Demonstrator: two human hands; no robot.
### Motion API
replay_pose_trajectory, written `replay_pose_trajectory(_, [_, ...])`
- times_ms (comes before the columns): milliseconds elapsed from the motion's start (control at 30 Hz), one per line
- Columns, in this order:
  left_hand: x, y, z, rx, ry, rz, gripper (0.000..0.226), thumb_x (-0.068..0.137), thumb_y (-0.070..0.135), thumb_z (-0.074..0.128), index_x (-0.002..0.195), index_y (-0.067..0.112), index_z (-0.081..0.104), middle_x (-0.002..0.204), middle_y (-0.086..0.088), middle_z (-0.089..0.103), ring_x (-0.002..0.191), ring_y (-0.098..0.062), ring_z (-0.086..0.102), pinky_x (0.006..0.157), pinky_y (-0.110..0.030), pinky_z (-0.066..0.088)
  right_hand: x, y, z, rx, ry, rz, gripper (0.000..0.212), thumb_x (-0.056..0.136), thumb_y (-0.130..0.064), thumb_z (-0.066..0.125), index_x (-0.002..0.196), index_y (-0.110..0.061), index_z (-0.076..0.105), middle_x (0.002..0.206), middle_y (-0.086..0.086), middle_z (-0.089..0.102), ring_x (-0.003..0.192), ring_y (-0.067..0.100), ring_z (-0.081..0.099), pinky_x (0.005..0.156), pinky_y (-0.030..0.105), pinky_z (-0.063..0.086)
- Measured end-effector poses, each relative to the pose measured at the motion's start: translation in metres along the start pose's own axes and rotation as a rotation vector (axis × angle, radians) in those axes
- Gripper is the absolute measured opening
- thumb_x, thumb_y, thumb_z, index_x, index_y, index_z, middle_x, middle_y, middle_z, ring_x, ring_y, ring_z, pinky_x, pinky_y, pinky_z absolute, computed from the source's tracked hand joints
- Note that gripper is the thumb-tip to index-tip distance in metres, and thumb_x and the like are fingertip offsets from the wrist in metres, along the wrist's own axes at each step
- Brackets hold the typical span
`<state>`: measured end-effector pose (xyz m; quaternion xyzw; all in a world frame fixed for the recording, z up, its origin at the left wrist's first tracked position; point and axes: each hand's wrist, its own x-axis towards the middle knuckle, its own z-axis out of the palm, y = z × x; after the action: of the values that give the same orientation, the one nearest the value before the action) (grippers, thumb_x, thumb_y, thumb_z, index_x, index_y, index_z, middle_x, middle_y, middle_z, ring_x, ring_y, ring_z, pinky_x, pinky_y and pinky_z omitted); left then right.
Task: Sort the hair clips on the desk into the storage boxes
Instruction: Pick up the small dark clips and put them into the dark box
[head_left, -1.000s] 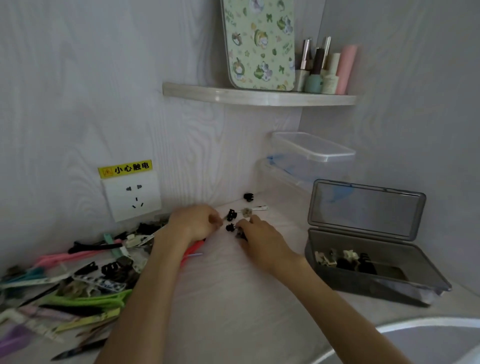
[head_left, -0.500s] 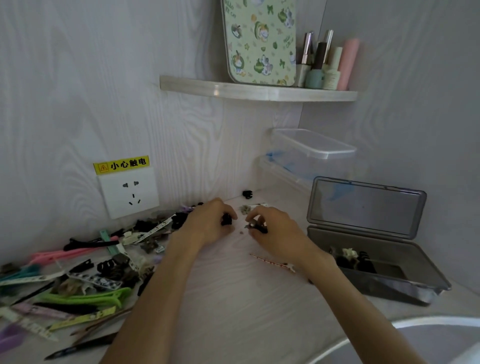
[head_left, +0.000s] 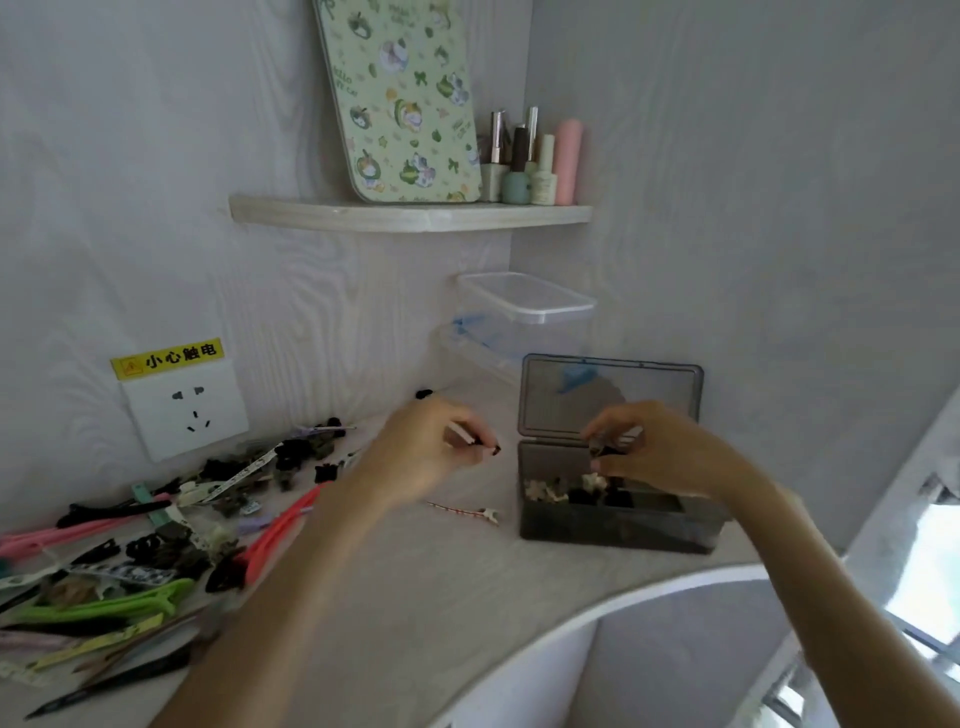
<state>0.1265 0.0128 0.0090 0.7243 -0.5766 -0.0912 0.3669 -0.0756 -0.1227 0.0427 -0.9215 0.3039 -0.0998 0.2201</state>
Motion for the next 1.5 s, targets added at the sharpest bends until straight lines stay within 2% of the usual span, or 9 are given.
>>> replay_pose_trajectory(233, [0.006,0.047,0.026,-0.034,-0.146,0.064,0.033,0.078,0.026,0.073,0.11,0.02,0.067,0.106,0.006,0.071,0.091,-0.002,0.066,0.087,-0.021,0.052,-0.011,0.013,0.002,-0.109,-0.075,-0.022,0.038,0.085,-0.015,0.063,0.121,-0.027,0.059,0.112,-0.007,0.064,0.09,0.007,0.053,0.085,0.021,0.042])
replay_pose_trajectory(433, [-0.002,-0.011,-0.026,0.127,0.099,-0.198,0.022,0.087,0.027,0.063,0.109,0.029,0.068,0.11,0.012,0.069,0.1,-0.007,0.064,0.093,-0.03,0.048,-0.001,-0.013,0.008,0.021,0.127,-0.092,0.033,0.088,-0.012,0.056,0.117,-0.028,0.059,0.12,-0.01,0.06,0.094,0.008,0.06,0.085,0.022,0.047])
replay_pose_trajectory(567, [-0.014,-0.071,-0.05,0.257,0.016,-0.401,0.035,0.089,0.011,0.056,0.121,0.024,0.061,0.13,0.0,0.058,0.115,-0.017,0.056,0.098,-0.029,0.043,0.039,-0.065,0.045,0.063,0.042,-0.216,0.034,0.089,-0.008,0.051,0.116,-0.027,0.059,0.117,-0.004,0.058,0.1,0.01,0.056,0.09,0.024,0.046])
replay_pose_trajectory(700, [-0.024,-0.106,-0.055,0.348,0.179,-0.416,0.034,0.088,0.006,0.055,0.117,0.02,0.064,0.126,-0.004,0.061,0.114,-0.024,0.056,0.095,-0.033,0.046,0.1,-0.095,0.085,-0.02,-0.018,-0.174,0.037,0.09,-0.011,0.049,0.127,-0.013,0.051,0.132,0.009,0.049,0.119,0.024,0.048,0.101,0.032,0.038])
replay_pose_trajectory(800, [-0.029,-0.12,-0.061,0.346,0.246,-0.469,0.036,0.084,0.005,0.058,0.115,0.022,0.065,0.122,-0.003,0.063,0.111,-0.024,0.057,0.092,-0.036,0.048,0.135,-0.107,0.113,-0.121,-0.034,-0.099,0.039,0.093,-0.019,0.048,0.13,-0.007,0.042,0.133,0.015,0.045,0.119,0.031,0.046,0.097,0.036,0.039])
replay_pose_trajectory(1033, [-0.03,-0.128,-0.061,0.367,0.214,-0.433,0.029,0.084,0.036,0.064,0.112,0.028,0.067,0.113,-0.003,0.068,0.1,-0.022,0.061,0.085,-0.037,0.052,0.169,-0.103,0.138,-0.13,-0.022,-0.022,0.022,0.087,-0.008,0.054,0.107,-0.008,0.063,0.124,0.011,0.055,0.108,0.027,0.056,0.085,0.026,0.043])
replay_pose_trajectory(1233, [-0.027,-0.128,-0.068,0.328,0.164,-0.456,0.02,0.08,0.033,0.07,0.098,0.026,0.068,0.105,0.002,0.07,0.097,-0.017,0.062,0.086,-0.035,0.052,0.186,-0.099,0.119,-0.078,0.167,0.073,0.027,0.09,-0.011,0.049,0.115,-0.003,0.056,0.12,0.015,0.057,0.11,0.029,0.054,0.082,0.028,0.042])
replay_pose_trajectory(1400, [-0.028,-0.132,-0.076,0.341,-0.03,-0.402,0.023,0.087,0.028,0.061,0.109,0.026,0.066,0.126,0.001,0.059,0.122,-0.021,0.043,0.102,-0.031,0.039,0.203,-0.095,0.148,-0.176,0.218,0.072,0.025,0.095,-0.015,0.043,0.106,-0.002,0.061,0.115,0.018,0.059,0.101,0.031,0.058,0.077,0.031,0.043])
replay_pose_trajectory(1500, [-0.03,-0.129,-0.085,0.297,-0.139,-0.403,0.028,0.09,0.036,0.055,0.115,0.028,0.064,0.132,0.003,0.055,0.127,-0.021,0.039,0.108,-0.029,0.032,0.208,-0.099,0.157,-0.216,0.227,0.081,0.03,0.095,-0.018,0.039,0.106,0.0,0.061,0.116,0.019,0.058,0.106,0.033,0.055,0.086,0.034,0.043])
